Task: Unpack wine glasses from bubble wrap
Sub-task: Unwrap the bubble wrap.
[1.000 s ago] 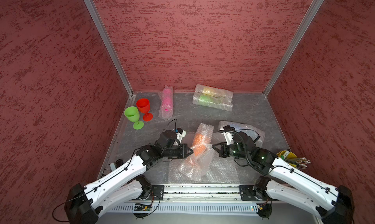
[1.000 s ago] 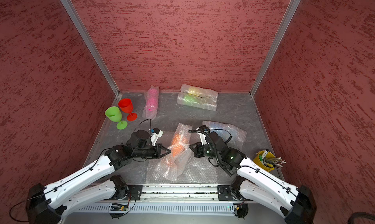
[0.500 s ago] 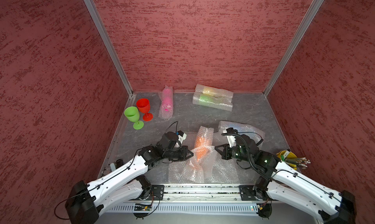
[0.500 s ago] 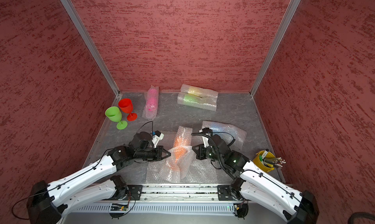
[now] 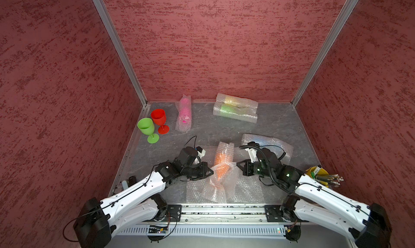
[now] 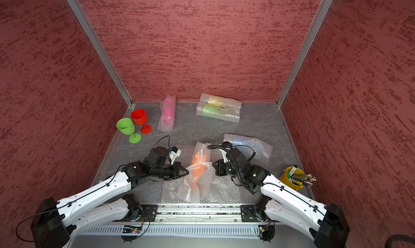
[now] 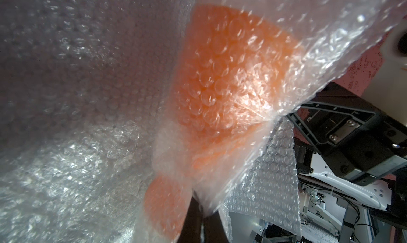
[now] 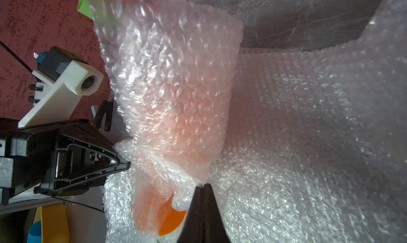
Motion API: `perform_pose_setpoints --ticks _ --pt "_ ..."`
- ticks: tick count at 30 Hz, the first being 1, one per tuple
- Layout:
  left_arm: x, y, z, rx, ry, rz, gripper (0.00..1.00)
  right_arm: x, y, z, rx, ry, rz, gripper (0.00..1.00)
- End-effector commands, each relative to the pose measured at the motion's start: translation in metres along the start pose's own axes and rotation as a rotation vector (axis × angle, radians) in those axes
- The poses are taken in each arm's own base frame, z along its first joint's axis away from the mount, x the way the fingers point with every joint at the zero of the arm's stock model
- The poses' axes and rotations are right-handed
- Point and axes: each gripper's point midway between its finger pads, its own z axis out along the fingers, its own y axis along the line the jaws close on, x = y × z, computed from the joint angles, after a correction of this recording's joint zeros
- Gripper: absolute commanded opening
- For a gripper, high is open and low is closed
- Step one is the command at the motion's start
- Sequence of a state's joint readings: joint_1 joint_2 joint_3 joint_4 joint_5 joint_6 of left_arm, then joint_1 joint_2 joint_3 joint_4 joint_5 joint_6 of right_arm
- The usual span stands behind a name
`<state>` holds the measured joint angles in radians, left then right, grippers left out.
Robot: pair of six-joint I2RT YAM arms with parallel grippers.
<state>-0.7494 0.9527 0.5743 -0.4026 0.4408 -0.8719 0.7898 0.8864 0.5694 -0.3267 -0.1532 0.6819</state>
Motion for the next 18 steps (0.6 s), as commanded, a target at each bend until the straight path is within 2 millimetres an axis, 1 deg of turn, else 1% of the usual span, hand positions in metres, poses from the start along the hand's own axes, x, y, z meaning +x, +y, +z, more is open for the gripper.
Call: perform_pose_setpoints --ticks 1,5,10,12,18 --pt "0.004 0.024 -0.005 -0.072 -0.002 -0.079 0.00 -0.014 -0.043 -0.008 0.188 -0.090 0.056 0.00" --pt "0.004 0.026 -0.008 -0.086 -0.004 -0.080 0.00 -0.014 -0.055 -0.014 0.224 -0.105 0.075 0.00" --pt "0.003 0.033 -0.013 -0.092 -0.005 -0.106 0.00 -0.015 -0.064 -0.021 0.238 -0.137 0.085 0.00" --pt "0.002 0.035 -0.015 -0.085 -0.010 -0.118 0.00 -0.015 -0.065 -0.022 0.231 -0.148 0.089 0.00" --pt "0.002 0.033 -0.017 -0.080 -0.014 -0.113 0.00 -0.020 -0.067 -0.025 0.237 -0.173 0.105 0.00"
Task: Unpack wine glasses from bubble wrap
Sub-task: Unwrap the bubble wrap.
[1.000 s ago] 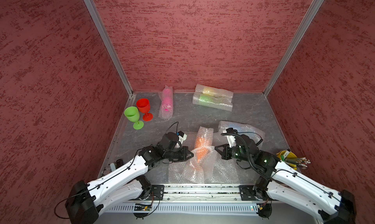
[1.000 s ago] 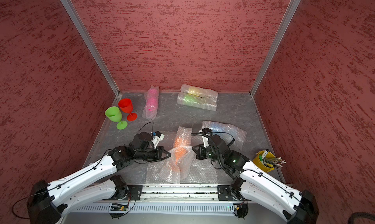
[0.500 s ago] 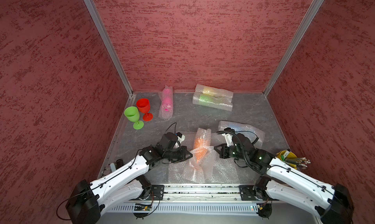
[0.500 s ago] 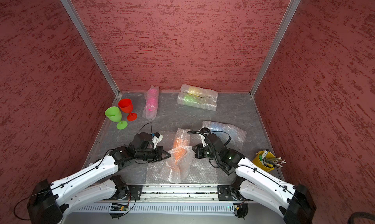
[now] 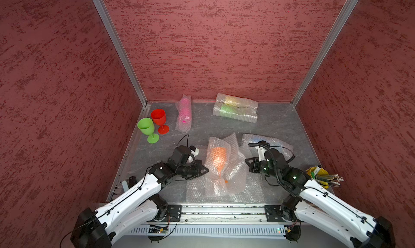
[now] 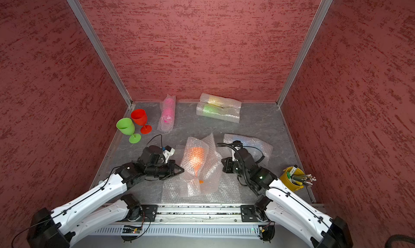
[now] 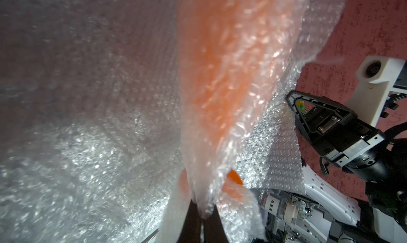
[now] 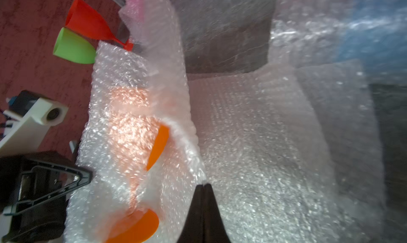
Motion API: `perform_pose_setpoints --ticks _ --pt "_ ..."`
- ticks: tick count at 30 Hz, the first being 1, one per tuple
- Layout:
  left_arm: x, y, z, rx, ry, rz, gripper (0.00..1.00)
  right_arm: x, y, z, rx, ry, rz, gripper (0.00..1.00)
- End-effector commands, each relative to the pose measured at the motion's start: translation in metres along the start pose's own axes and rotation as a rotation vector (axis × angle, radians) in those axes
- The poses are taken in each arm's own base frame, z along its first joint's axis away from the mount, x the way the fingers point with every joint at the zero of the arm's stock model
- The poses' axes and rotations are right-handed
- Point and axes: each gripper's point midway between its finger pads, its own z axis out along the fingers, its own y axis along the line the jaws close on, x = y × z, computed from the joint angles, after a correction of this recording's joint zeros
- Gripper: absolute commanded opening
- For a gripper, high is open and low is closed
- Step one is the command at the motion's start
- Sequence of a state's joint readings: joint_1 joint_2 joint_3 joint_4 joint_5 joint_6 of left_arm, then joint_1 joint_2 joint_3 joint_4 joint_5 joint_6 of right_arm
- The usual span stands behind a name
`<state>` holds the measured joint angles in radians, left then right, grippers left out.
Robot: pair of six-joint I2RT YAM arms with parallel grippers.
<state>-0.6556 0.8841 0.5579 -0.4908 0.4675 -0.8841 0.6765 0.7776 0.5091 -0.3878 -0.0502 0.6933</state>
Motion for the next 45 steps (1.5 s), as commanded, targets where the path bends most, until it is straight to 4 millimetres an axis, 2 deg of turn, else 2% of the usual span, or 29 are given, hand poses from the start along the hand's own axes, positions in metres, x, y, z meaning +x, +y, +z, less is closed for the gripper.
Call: perform_pose_setpoints --ticks 1,7,13,18,23,28,31,36,39,40,43,45 --pt "0.007 0.016 0.000 -0.061 0.016 -0.023 0.00 -0.008 -0.019 -0.004 0.096 -0.052 0.025 0.00" --pt "0.003 0.013 0.001 -0.081 -0.009 0.031 0.00 -0.008 -0.021 -0.003 0.110 -0.052 0.025 0.00" --pt "0.009 0.012 0.018 -0.117 0.010 0.088 0.00 -0.007 -0.024 -0.002 0.127 -0.045 0.028 0.00" --pt "0.007 0.016 0.030 -0.153 0.004 0.111 0.00 -0.001 -0.030 0.004 0.156 -0.020 0.040 0.00" --pt "-0.001 0.031 0.037 -0.234 -0.028 0.151 0.00 0.008 -0.045 0.011 0.201 -0.016 0.060 0.00" --pt "-0.007 0.052 0.050 -0.320 -0.047 0.148 0.07 0.013 -0.060 0.019 0.238 -0.034 0.070 0.00" --pt "-0.012 0.054 0.054 -0.330 -0.063 0.151 0.11 0.014 -0.066 0.025 0.270 -0.036 0.063 0.00" --pt "-0.008 0.062 0.066 -0.343 -0.029 0.137 0.13 0.014 -0.080 0.030 0.345 -0.037 0.053 0.01" --pt "-0.007 0.065 0.071 -0.355 -0.013 0.124 0.16 0.012 -0.086 0.030 0.383 -0.044 0.049 0.08" --pt "-0.008 0.065 0.071 -0.363 -0.014 0.117 0.21 0.011 -0.086 0.029 0.389 -0.049 0.047 0.16" --pt "-0.015 0.057 0.058 -0.361 -0.059 0.106 0.50 -0.003 -0.078 0.021 0.397 -0.075 0.030 0.42" --pt "-0.021 0.050 0.045 -0.348 -0.103 0.101 0.65 -0.017 -0.071 0.011 0.398 -0.110 0.014 0.52"
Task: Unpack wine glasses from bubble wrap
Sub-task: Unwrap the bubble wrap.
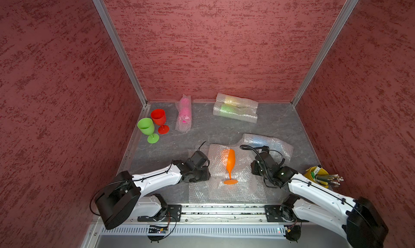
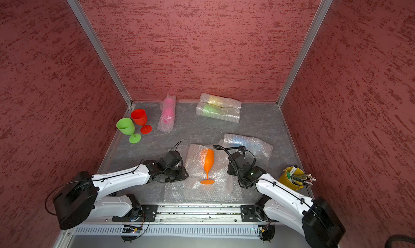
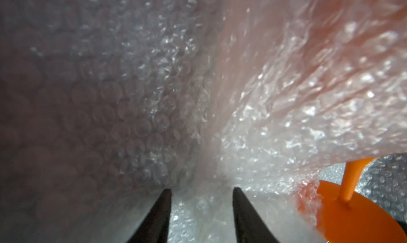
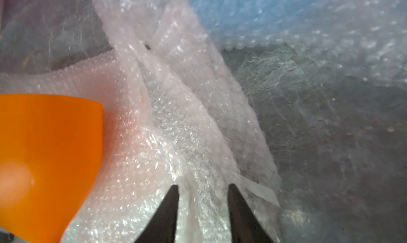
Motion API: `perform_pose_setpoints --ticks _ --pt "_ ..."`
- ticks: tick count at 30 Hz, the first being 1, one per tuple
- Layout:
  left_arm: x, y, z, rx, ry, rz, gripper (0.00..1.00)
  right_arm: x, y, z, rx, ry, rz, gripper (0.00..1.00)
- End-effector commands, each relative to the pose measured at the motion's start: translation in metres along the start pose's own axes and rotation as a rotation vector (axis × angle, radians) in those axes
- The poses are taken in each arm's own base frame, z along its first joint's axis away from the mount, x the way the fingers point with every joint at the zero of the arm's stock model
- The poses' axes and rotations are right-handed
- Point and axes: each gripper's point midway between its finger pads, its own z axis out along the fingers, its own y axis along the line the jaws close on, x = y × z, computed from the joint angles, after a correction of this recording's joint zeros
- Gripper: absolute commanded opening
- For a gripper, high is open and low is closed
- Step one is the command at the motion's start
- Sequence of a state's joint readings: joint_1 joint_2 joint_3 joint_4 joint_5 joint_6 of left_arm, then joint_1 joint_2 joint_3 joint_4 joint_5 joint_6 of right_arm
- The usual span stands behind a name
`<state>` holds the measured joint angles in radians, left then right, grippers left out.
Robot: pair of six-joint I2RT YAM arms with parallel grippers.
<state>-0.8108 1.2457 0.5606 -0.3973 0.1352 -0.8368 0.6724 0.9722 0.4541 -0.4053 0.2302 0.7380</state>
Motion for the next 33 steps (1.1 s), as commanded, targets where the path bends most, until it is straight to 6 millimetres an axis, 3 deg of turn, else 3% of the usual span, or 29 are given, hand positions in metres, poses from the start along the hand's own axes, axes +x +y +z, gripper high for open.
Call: perform_pose_setpoints --ticks 1,3,6,10,13,18,22,24,28,33 --pt "-0.020 -0.012 -0.030 0.033 -0.098 -0.011 0.71 -0.041 0.009 -0.027 0.007 -0.130 0.009 0.56" --pt "-0.022 -0.012 -0.042 0.043 -0.115 -0.023 0.80 -0.053 0.014 -0.040 -0.009 -0.163 0.010 0.61" --pt "-0.023 -0.012 -0.056 0.054 -0.125 -0.037 0.85 -0.064 0.025 -0.052 -0.048 -0.184 0.005 0.60" --pt "-0.031 -0.024 -0.081 0.084 -0.171 0.015 0.84 -0.056 0.069 -0.050 -0.246 -0.089 -0.044 0.41" --pt "-0.035 -0.051 -0.098 0.150 -0.176 0.119 0.80 -0.049 0.093 -0.045 -0.344 -0.031 -0.038 0.23" --pt "-0.015 -0.098 -0.099 0.233 -0.063 0.272 0.74 -0.044 0.120 -0.040 -0.447 0.014 -0.022 0.09" --pt "0.011 -0.131 -0.086 0.198 0.007 0.440 0.75 -0.050 0.116 -0.041 -0.427 -0.020 0.000 0.09" --pt "0.020 -0.134 -0.078 0.130 0.027 0.500 0.76 -0.055 0.110 -0.045 -0.406 -0.048 0.017 0.09" --pt "0.023 -0.113 -0.064 -0.073 0.021 0.569 0.79 -0.059 0.097 -0.053 -0.376 -0.092 0.046 0.10" --pt "0.040 -0.100 -0.059 -0.113 0.073 0.605 0.80 -0.052 0.087 -0.054 -0.360 -0.089 0.052 0.11"
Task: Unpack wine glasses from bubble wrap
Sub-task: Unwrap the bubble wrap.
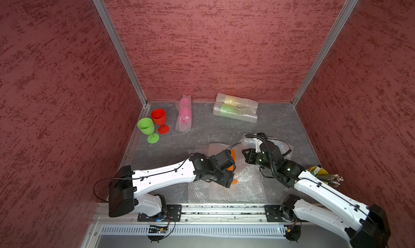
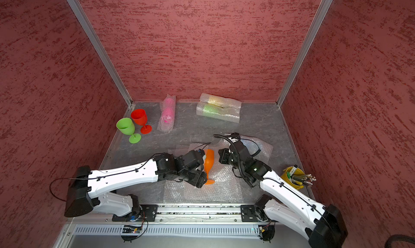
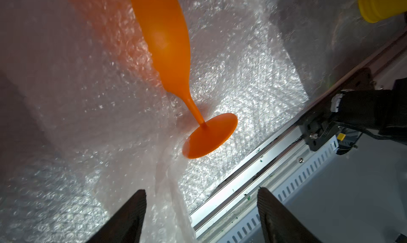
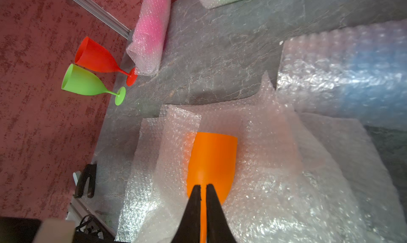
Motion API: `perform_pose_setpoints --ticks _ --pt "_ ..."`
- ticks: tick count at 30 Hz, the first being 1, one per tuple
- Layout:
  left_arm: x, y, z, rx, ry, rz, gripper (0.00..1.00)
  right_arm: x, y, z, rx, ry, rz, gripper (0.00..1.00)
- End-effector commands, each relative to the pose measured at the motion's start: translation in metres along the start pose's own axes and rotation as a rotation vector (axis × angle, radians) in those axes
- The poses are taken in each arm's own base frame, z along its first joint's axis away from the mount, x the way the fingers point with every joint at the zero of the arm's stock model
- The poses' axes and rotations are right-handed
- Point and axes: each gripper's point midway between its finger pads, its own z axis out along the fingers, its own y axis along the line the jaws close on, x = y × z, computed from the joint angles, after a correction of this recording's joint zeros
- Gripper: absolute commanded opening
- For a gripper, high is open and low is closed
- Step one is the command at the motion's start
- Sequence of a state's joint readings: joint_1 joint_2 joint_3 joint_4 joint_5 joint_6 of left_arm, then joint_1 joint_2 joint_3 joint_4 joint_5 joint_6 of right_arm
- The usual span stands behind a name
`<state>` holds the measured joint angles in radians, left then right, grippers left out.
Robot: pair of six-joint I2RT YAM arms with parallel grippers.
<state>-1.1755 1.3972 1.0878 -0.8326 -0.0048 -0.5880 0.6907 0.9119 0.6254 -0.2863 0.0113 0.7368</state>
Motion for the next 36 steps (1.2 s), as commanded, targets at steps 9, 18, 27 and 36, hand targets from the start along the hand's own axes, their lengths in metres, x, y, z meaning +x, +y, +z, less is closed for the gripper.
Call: perform_pose_setpoints --ticks 9,18,27,36 --pt "0.029 0.029 0.003 -0.051 0.030 -0.040 0.60 0.006 -0.021 -0.001 0.075 -0.015 0.007 0.12" --pt "0.038 0.047 -0.010 0.032 -0.023 -0.212 0.23 0.009 -0.030 0.002 0.107 -0.023 -0.002 0.12" --pt "0.065 0.122 -0.030 -0.064 -0.201 -0.570 0.11 0.012 -0.041 0.003 0.139 -0.034 0.011 0.11" --pt "0.121 0.167 -0.023 -0.074 -0.235 -0.928 0.61 0.014 -0.043 0.015 0.164 -0.011 0.004 0.33"
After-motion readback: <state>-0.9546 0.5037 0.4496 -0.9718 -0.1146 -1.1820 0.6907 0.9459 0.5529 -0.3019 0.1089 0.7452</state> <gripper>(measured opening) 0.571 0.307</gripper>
